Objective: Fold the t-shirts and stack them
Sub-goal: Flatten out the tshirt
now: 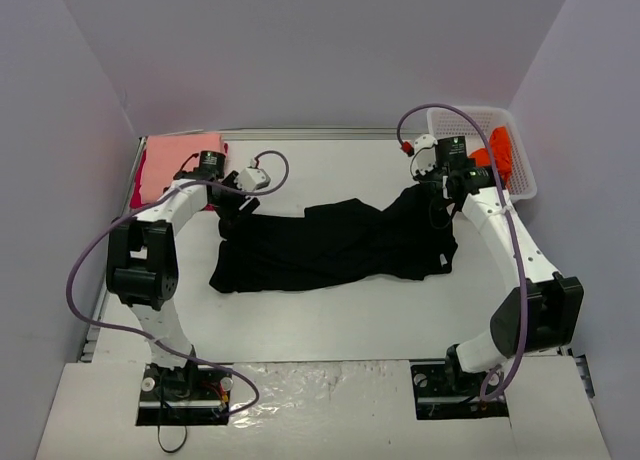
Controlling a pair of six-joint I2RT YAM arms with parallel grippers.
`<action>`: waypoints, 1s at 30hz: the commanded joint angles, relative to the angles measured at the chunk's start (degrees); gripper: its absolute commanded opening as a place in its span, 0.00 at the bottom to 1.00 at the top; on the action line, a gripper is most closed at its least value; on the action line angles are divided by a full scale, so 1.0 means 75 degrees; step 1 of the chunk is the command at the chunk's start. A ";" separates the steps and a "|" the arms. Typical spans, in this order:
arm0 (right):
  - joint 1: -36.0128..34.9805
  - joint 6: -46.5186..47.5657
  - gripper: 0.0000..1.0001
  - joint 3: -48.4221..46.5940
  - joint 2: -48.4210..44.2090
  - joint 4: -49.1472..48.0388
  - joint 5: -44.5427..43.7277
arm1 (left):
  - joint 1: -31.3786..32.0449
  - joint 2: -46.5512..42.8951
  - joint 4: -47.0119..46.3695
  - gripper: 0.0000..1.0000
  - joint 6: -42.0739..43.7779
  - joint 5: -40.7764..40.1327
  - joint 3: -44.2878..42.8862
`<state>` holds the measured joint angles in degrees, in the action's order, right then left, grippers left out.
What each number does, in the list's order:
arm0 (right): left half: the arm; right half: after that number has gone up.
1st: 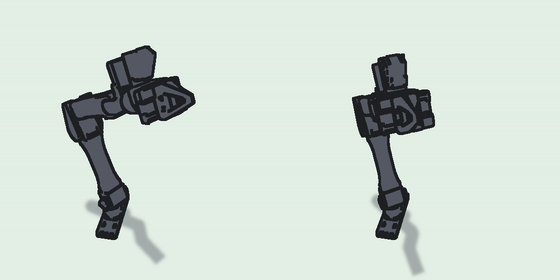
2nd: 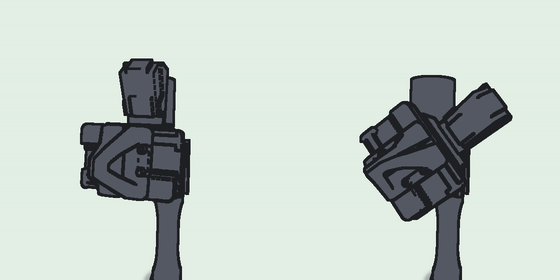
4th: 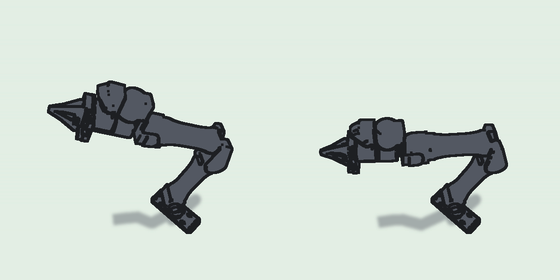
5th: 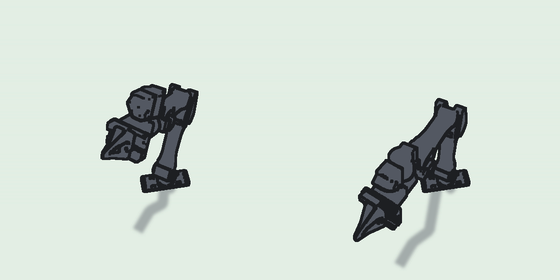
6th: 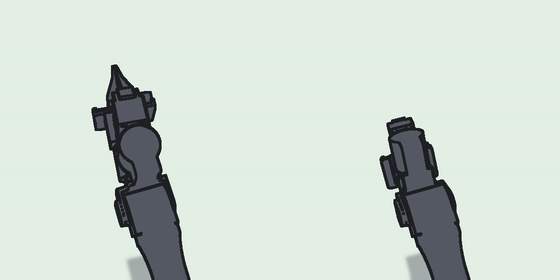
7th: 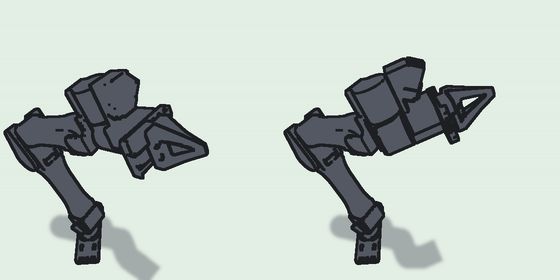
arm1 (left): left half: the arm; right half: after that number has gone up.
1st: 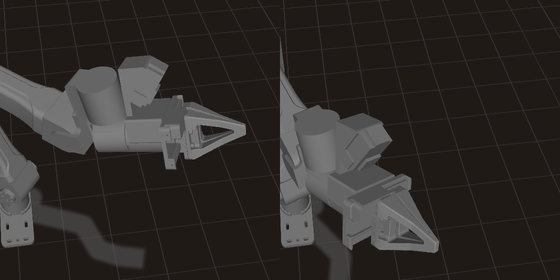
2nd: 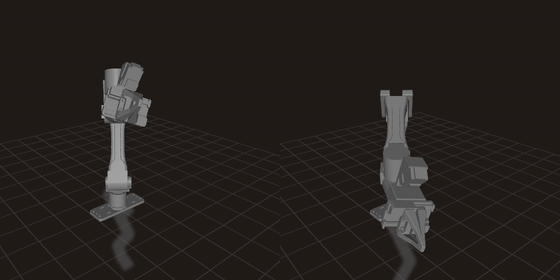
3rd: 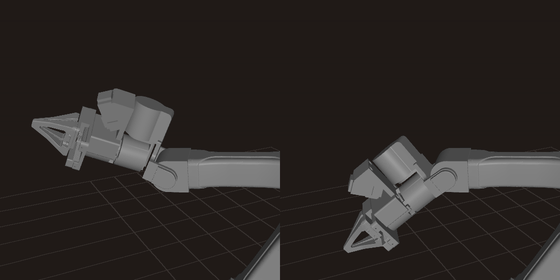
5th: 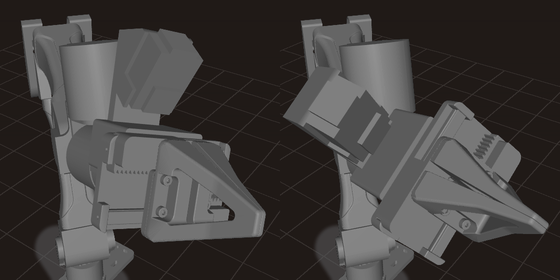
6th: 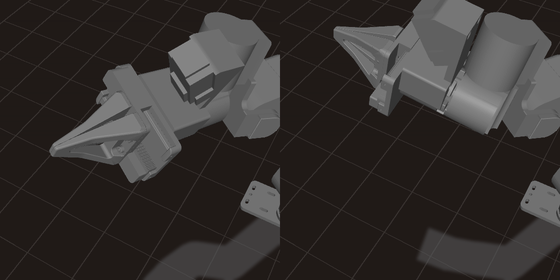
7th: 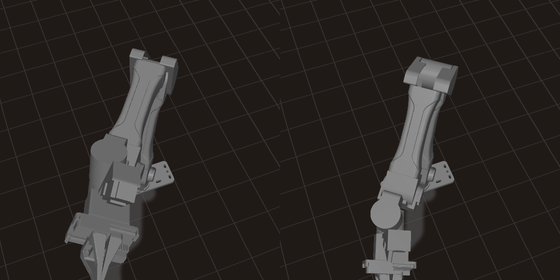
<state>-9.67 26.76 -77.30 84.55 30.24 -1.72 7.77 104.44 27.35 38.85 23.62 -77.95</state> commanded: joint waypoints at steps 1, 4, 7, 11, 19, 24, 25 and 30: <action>0.0047 -0.0170 0.00 -0.0065 0.0116 -0.0071 -0.0146 | -0.0063 0.0218 0.1122 0.60 0.0748 0.0636 -0.0294; 0.0047 -0.0170 0.00 -0.0065 0.0187 -0.0094 -0.0170 | -0.0110 0.0418 0.1064 0.59 0.0890 0.0520 -0.0189; 0.0047 -0.0170 0.00 -0.0041 0.0222 -0.0106 -0.0135 | -0.0215 0.0628 0.0725 0.59 0.0937 0.0379 -0.0013; 0.0047 -0.0170 0.00 -0.0030 0.0257 -0.0094 -0.0134 | -0.0449 0.0898 0.0759 0.58 0.0867 0.0530 -0.0211; 0.0047 -0.0182 0.00 -0.0053 0.0293 -0.0083 -0.0158 | -0.0614 0.0817 0.0969 0.58 0.0855 0.0671 -0.0551; 0.0047 -0.0170 0.00 -0.0018 0.0351 -0.0094 -0.0158 | -0.0743 0.0734 0.1344 0.58 0.0913 0.1267 -0.0832; 0.0047 -0.0170 0.00 -0.0030 0.0374 -0.0083 -0.0181 | -0.0755 0.0758 0.1531 0.57 0.0902 0.1374 -0.0914; 0.0047 -0.0170 0.00 -0.0053 0.0480 -0.0106 -0.0182 | -0.0872 0.0851 0.1732 0.56 0.0785 0.1750 -0.1313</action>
<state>-9.67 25.91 -77.30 87.61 29.74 -1.76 1.93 111.92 37.39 44.14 33.01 -85.03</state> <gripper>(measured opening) 0.016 0.558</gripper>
